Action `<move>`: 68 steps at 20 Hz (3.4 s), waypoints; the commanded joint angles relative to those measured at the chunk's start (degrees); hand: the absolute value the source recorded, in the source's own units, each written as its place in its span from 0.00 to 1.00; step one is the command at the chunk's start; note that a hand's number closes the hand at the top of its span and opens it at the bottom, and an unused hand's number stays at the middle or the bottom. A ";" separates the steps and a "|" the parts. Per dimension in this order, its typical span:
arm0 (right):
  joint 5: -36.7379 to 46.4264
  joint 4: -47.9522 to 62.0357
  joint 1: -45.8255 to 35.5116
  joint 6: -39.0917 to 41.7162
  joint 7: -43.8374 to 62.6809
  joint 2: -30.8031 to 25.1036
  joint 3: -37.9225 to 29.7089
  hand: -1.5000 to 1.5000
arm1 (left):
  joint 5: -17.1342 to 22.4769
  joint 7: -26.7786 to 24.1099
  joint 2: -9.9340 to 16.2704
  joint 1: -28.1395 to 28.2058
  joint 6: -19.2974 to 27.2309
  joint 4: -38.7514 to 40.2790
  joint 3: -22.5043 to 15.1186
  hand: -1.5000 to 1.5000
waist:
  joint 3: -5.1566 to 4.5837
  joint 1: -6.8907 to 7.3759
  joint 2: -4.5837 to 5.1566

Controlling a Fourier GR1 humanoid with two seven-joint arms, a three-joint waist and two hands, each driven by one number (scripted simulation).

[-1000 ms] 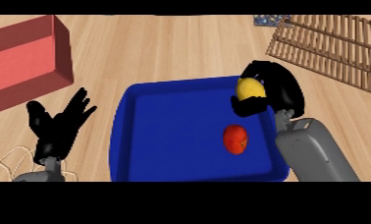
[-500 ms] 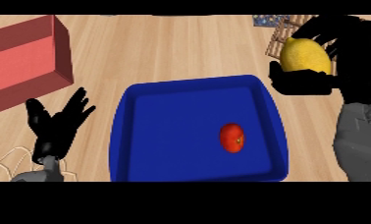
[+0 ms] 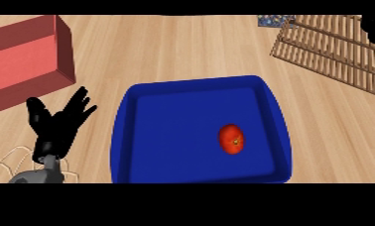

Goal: Pick the lemon from the tray and place it in the tiered shelf

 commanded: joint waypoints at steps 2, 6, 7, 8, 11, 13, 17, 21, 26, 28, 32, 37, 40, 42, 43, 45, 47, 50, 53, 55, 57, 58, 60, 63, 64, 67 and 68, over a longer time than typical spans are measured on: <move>-2.56 7.19 -7.09 4.59 3.61 -5.46 -6.58 1.00 | 1.15 3.87 0.95 -0.75 -1.38 0.59 0.43 0.50 | -0.32 0.54 0.43; -2.99 19.72 -12.80 4.00 -2.62 -10.97 -10.43 1.00 | 0.03 -1.30 -1.18 0.34 -1.41 3.06 -0.45 0.50 | -0.36 1.06 0.74; -3.06 19.77 -13.46 5.04 -2.58 -11.97 -10.18 1.00 | -1.65 0.85 -1.54 -0.84 1.18 2.77 -0.80 0.50 | -0.34 0.79 0.64; -2.88 22.79 -13.66 4.96 -5.10 -12.82 -10.00 1.00 | -0.63 1.64 -0.21 -0.26 -0.84 1.78 -0.52 0.50 | -0.33 1.01 0.66; -1.78 28.10 -10.97 1.57 -12.28 -13.35 -10.79 1.00 | -1.67 1.27 -1.83 -0.78 0.09 2.18 -1.64 0.50 | -0.29 0.92 0.75; -2.43 31.10 -13.65 2.67 -12.87 -13.96 -10.24 1.00 | -0.90 2.55 -0.88 -2.07 -0.18 2.06 -0.34 0.50 | -0.30 0.91 0.68; -4.05 38.06 -14.16 6.49 -18.31 -17.55 -10.85 1.00 | -0.83 -2.09 -0.99 2.11 -2.08 2.39 -0.19 0.50 | -0.31 1.13 0.73; -0.63 44.64 -13.54 2.97 -25.82 -18.94 -9.21 1.00 | -0.99 -1.43 -1.35 -1.04 -2.19 4.88 -0.21 0.50 | -0.30 1.23 0.93; 2.50 53.87 -17.64 -1.70 -29.61 -17.76 -7.32 1.00 | -0.80 -0.33 0.53 -0.23 -3.15 3.24 0.86 0.50 | -0.31 1.70 0.93; 2.94 56.06 -16.60 -4.60 -31.95 -16.83 -7.81 1.00 | -2.90 -1.88 -2.22 -0.66 -0.69 4.51 -0.80 0.50 | -0.30 1.41 0.91; 5.17 62.86 -19.34 -7.08 -36.27 -18.44 -7.33 1.00 | -1.49 0.88 -1.99 -0.24 -1.16 2.29 -0.29 0.50 | -0.29 1.70 0.93; 4.49 67.14 -21.02 -7.37 -40.85 -19.55 -8.49 1.00 | -2.43 -2.16 -3.04 -2.29 -0.99 6.86 -0.12 0.50 | -0.32 1.17 0.92; 6.25 73.65 -22.04 -12.87 -45.28 -18.37 -8.47 1.00 | -2.39 0.13 -3.43 -0.99 -0.90 3.13 -1.15 0.50 | -0.26 2.41 1.26; 5.66 71.93 -21.73 -10.41 -45.24 -18.51 -8.08 1.00 | -2.07 -3.42 -1.64 2.84 -2.97 3.84 0.35 0.50 | -0.30 1.71 0.87; 5.32 74.27 -21.82 -11.55 -47.80 -19.08 -9.02 1.00 | -2.29 -2.45 -2.55 -2.38 -1.63 6.57 0.42 0.50 | -0.29 1.46 1.04; 5.66 74.02 -21.23 -12.74 -47.79 -18.41 -8.86 1.00 | -1.13 -0.59 -0.16 -3.40 -2.67 5.59 2.35 0.50 | -0.28 1.27 0.88; 5.72 73.16 -25.11 -8.29 -44.18 -20.27 -8.37 1.00 | -1.34 -2.29 -0.54 -2.45 -3.88 8.21 1.89 0.50 | -0.33 1.00 0.78; 8.74 76.33 -25.56 -7.99 -45.94 -19.95 -5.62 1.00 | -2.35 -1.53 -2.38 -0.60 -2.73 4.46 -0.13 0.50 | -0.31 1.72 0.93; 3.43 77.39 -25.13 -16.63 -43.38 -19.22 -13.67 0.00 | -2.41 -0.51 -1.81 -3.02 -1.75 5.71 0.93 0.50 | -0.27 1.34 1.02; 1.85 77.01 -27.37 -17.58 -42.42 -18.95 -15.30 0.00 | -3.75 -1.16 -4.35 -1.84 -0.03 4.16 -0.99 0.50 | -0.27 1.48 0.89; -0.04 78.48 -25.42 -16.79 -44.36 -21.59 -17.65 0.00 | -1.63 -0.77 -0.52 -0.13 -3.24 3.13 1.73 0.50 | -0.26 1.44 0.81; -1.56 77.22 -24.31 -19.47 -43.76 -18.44 -18.79 0.00 | -1.53 0.14 -1.39 -0.24 -2.97 2.99 1.09 0.50 | -0.25 1.18 0.69; -4.41 77.85 -26.23 -19.58 -44.96 -19.08 -21.65 0.00 | -3.92 -1.06 -3.86 -0.52 -0.77 4.52 -0.96 0.50 | -0.24 1.21 0.92; -6.50 76.83 -26.66 -21.35 -43.28 -17.58 -23.21 0.00 | -1.69 1.51 -1.98 -1.49 -2.00 2.38 0.91 0.50 | -0.26 1.04 0.68; -7.57 78.21 -28.53 -21.49 -43.24 -20.67 -25.32 0.00 | -2.28 1.56 -2.06 0.24 -2.09 0.99 0.09 0.50 | -0.23 1.58 0.81; -10.38 77.98 -28.03 -20.96 -43.92 -22.14 -27.69 0.00 | -1.56 0.55 -1.08 0.05 -2.67 2.00 1.69 0.50 | -0.25 1.11 0.73; -10.24 78.23 -27.85 -25.14 -44.72 -21.06 -28.30 0.00 | -2.23 2.80 -2.77 -2.05 -0.84 1.38 0.35 0.50 | -0.23 1.25 0.87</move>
